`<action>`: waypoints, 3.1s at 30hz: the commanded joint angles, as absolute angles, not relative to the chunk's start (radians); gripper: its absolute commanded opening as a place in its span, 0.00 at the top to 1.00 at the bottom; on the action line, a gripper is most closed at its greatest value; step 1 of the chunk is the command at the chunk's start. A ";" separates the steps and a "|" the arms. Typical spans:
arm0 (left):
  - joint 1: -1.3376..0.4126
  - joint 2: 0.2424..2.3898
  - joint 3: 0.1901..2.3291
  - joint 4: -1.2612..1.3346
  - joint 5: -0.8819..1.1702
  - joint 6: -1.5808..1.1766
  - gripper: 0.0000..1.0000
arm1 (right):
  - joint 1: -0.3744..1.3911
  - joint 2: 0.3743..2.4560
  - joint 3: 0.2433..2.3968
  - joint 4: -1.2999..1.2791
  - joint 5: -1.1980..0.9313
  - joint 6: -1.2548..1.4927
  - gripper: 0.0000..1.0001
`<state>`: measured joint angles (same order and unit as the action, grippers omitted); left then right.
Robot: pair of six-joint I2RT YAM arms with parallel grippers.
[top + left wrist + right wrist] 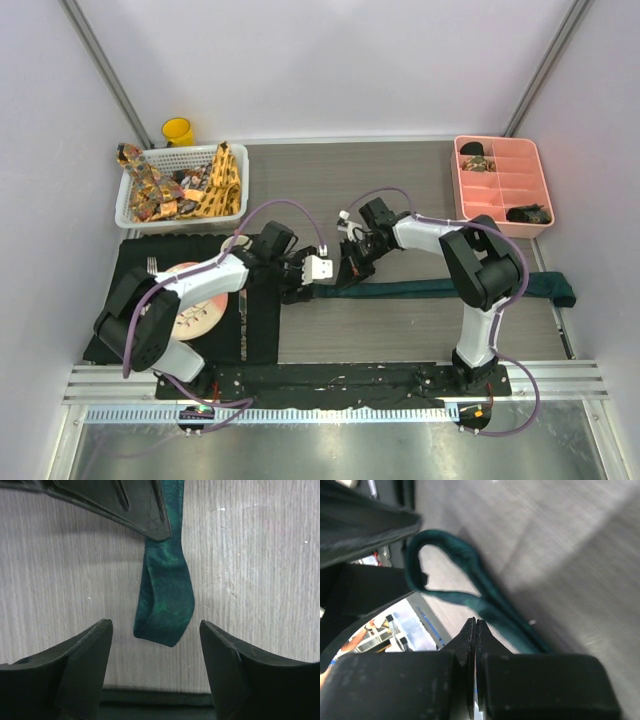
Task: Roll the ties
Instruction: Roll the tie at the center of the board.
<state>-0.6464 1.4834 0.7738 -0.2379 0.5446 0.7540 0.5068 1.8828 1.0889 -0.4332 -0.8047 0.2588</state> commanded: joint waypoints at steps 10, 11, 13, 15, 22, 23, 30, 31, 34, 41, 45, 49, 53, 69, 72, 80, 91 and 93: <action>-0.657 1.537 0.867 -0.330 0.560 0.907 0.45 | 0.505 1.971 1.143 -0.440 -0.727 0.210 0.99; -0.660 1.539 0.873 -0.334 0.564 0.905 0.46 | 0.505 1.974 1.146 -0.440 -0.726 0.209 0.99; -0.664 1.546 0.899 -0.359 0.578 0.897 0.50 | 0.505 1.982 1.154 -0.440 -0.724 0.209 0.99; -0.673 1.549 0.925 -0.364 0.592 0.881 0.53 | 0.505 1.985 1.158 -0.445 -0.721 0.210 0.99; -0.722 1.575 0.999 -0.370 0.592 0.802 0.59 | 0.505 1.983 1.161 -0.457 -0.718 0.199 0.99; -0.738 1.581 1.006 -0.373 0.589 0.787 0.59 | 0.502 1.985 1.161 -0.457 -0.719 0.198 0.99; -0.775 1.658 1.064 -0.374 0.557 0.726 0.65 | 0.494 1.976 1.167 -0.462 -0.742 0.205 0.99; -0.779 1.673 1.069 -0.373 0.543 0.721 0.66 | 0.494 1.971 1.169 -0.459 -0.752 0.209 0.99; -0.784 1.698 1.083 -0.374 0.512 0.700 0.66 | 0.480 1.945 1.175 -0.459 -0.794 0.232 0.99; -0.784 1.700 1.081 -0.368 0.440 0.670 0.66 | 0.430 1.861 1.144 -0.497 -0.899 0.245 0.86; -0.784 1.690 1.068 -0.318 0.433 0.627 0.66 | 0.426 1.855 1.118 -0.486 -0.960 0.262 0.73; -0.784 1.681 1.052 -0.282 0.439 0.603 0.65 | 0.425 1.881 1.118 -0.437 -1.002 0.311 0.68; -0.784 1.683 1.048 -0.265 0.420 0.589 0.65 | 0.425 1.919 1.118 -0.370 -1.019 0.385 0.66; -0.784 1.680 1.037 -0.245 0.422 0.577 0.67 | 0.428 1.974 1.085 -0.258 -1.032 0.480 0.62; -0.782 1.678 1.035 -0.236 0.417 0.571 0.67 | 0.429 1.986 1.088 -0.242 -1.040 0.500 0.62; -0.784 1.672 1.023 -0.210 0.431 0.555 0.67 | 0.430 2.020 1.092 -0.230 -1.026 0.532 0.63; -0.784 1.664 1.015 -0.199 0.431 0.563 0.67 | 0.426 2.019 1.074 -0.164 -1.012 0.598 0.68; -0.782 1.667 1.017 -0.201 0.433 0.561 0.67 | 0.426 2.016 1.072 -0.163 -1.017 0.592 0.85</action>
<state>-0.7788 1.7023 1.0168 -0.2539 0.4015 0.5743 0.4236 2.0232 1.0683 -0.2203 -1.0164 0.5632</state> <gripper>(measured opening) 0.328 0.278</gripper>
